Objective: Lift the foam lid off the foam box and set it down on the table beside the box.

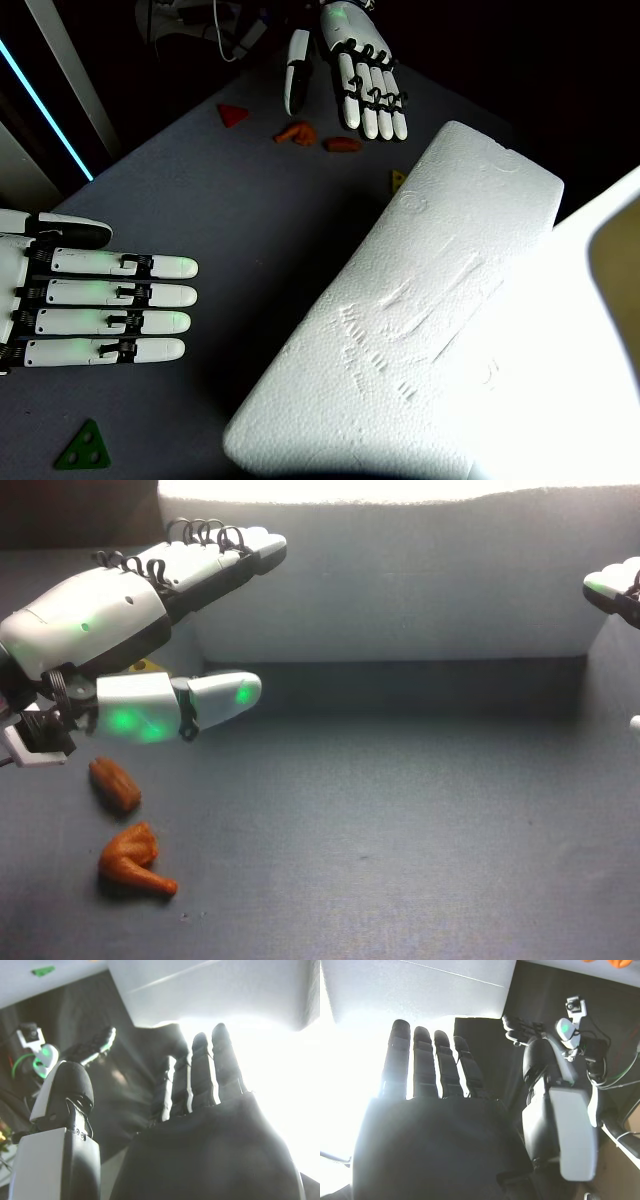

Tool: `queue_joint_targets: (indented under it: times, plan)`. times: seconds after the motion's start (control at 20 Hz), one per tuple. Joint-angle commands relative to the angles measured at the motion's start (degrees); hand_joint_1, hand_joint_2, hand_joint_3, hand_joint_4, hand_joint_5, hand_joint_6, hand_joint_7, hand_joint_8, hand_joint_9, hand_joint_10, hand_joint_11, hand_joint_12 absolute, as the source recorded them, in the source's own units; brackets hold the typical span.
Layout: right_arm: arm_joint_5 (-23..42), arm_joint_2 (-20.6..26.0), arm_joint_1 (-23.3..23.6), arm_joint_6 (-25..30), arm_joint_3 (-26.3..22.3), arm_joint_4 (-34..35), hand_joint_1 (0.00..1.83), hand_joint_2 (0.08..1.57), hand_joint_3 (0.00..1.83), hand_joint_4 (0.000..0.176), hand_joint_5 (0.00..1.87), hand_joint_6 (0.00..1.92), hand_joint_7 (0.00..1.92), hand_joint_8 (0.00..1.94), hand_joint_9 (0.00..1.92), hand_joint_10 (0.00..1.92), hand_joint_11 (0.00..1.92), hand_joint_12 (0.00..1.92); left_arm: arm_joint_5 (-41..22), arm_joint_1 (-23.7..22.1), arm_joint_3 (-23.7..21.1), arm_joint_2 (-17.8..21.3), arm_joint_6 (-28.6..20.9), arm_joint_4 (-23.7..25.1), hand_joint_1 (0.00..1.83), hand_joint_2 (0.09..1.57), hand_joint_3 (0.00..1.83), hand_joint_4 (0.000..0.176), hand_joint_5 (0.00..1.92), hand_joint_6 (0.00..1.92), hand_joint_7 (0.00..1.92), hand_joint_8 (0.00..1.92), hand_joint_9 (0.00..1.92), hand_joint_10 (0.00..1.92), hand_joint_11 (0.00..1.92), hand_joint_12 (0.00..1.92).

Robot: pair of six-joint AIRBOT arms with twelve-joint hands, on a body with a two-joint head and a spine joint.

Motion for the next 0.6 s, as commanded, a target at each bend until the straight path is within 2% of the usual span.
queue_joint_targets:
  times: [0.0,0.05,0.1,0.15,0.2,0.25,0.3,0.35,0.4,0.45,0.55]
  plan:
    - [6.2,0.3,0.6,-0.2,0.3,0.7,0.49,1.26,0.01,0.0,0.0,0.0,0.0,0.0,0.0,0.0,0.0,0.07,-6.0,-0.9,0.3,0.3,0.0,-1.1,0.14,1.26,0.01,0.024,0.0,0.0,0.0,0.0,0.0,0.0,0.0,0.0]
    - [6.1,0.2,0.6,-0.3,0.3,0.8,0.5,1.25,0.0,0.0,0.0,0.0,0.0,0.0,0.0,0.0,0.0,0.05,-5.9,-1.1,0.3,0.4,0.1,-1.0,0.1,1.24,0.0,0.033,0.0,0.0,0.0,0.0,0.0,0.0,0.0,0.0]
    - [6.2,0.2,0.6,-0.4,0.3,0.9,0.5,1.25,0.0,0.0,0.0,0.0,0.0,0.0,0.0,0.0,0.0,0.01,-5.9,-1.2,0.3,0.5,0.2,-1.0,0.08,1.23,0.0,0.031,0.0,0.0,0.0,0.0,0.0,0.0,0.0,0.0]
    - [6.2,0.2,0.7,-0.5,0.3,1.0,0.51,1.26,0.0,0.0,0.0,0.0,0.0,0.0,0.0,0.0,0.0,0.0,-5.9,-1.3,0.3,0.6,0.3,-1.0,0.08,1.23,0.0,0.036,0.0,0.0,0.0,0.0,0.0,0.0,0.0,0.0]
    - [6.3,0.1,0.8,-0.9,0.3,1.3,0.54,1.28,0.01,0.0,0.0,0.0,0.0,0.0,0.0,0.0,0.0,0.0,-5.8,-1.4,0.3,0.6,0.5,-1.0,0.09,1.23,0.0,0.033,0.0,0.0,0.0,0.0,0.0,0.0,0.0,0.0]
    - [6.6,0.1,0.8,-1.2,0.3,1.7,0.55,1.28,0.01,0.0,0.0,0.0,0.0,0.0,0.0,0.0,0.0,0.0,-5.7,-1.5,0.3,0.7,0.8,-1.2,0.11,1.23,0.0,0.04,0.0,0.0,0.0,0.0,0.0,0.0,0.0,0.0]
    - [6.9,0.1,0.8,-1.5,0.3,2.0,0.58,1.28,0.01,0.0,0.0,0.0,0.0,0.0,0.0,0.0,0.0,0.0,-5.7,-1.5,0.3,0.7,0.8,-1.4,0.12,1.22,0.0,0.065,0.0,0.0,0.0,0.0,0.0,0.0,0.0,0.0]
    - [7.4,0.1,0.8,-1.9,0.2,2.6,0.59,1.27,0.0,0.0,0.0,0.0,0.0,0.0,0.0,0.0,0.0,0.0,-5.7,-1.6,0.2,0.8,1.5,-2.0,0.11,1.21,0.0,0.058,0.0,0.0,0.0,0.0,0.0,0.0,0.0,0.0]
    - [8.1,0.1,0.8,-2.3,0.2,3.4,0.6,1.26,0.0,0.0,0.0,0.0,0.0,0.0,0.0,0.0,0.0,0.0,-5.9,-1.6,0.2,0.8,2.0,-2.7,0.11,1.2,0.0,0.044,0.0,0.0,0.0,0.0,0.0,0.0,0.0,0.0]
    - [9.3,0.1,0.8,-3.0,0.2,4.6,0.61,1.27,0.0,0.0,0.0,0.0,0.0,0.0,0.0,0.0,0.0,0.0,-6.7,-1.5,0.1,0.9,2.8,-4.0,0.14,1.2,0.0,0.015,0.0,0.0,0.0,0.0,0.0,0.0,0.0,0.0]
    - [11.1,0.1,0.7,-4.0,0.1,6.4,0.67,1.29,0.01,0.0,0.0,0.0,0.0,0.0,0.0,0.0,0.0,0.0,-7.9,-1.0,0.1,1.1,4.0,-6.3,0.18,1.19,0.0,0.017,0.0,0.0,0.0,0.0,0.0,0.0,0.0,0.0]
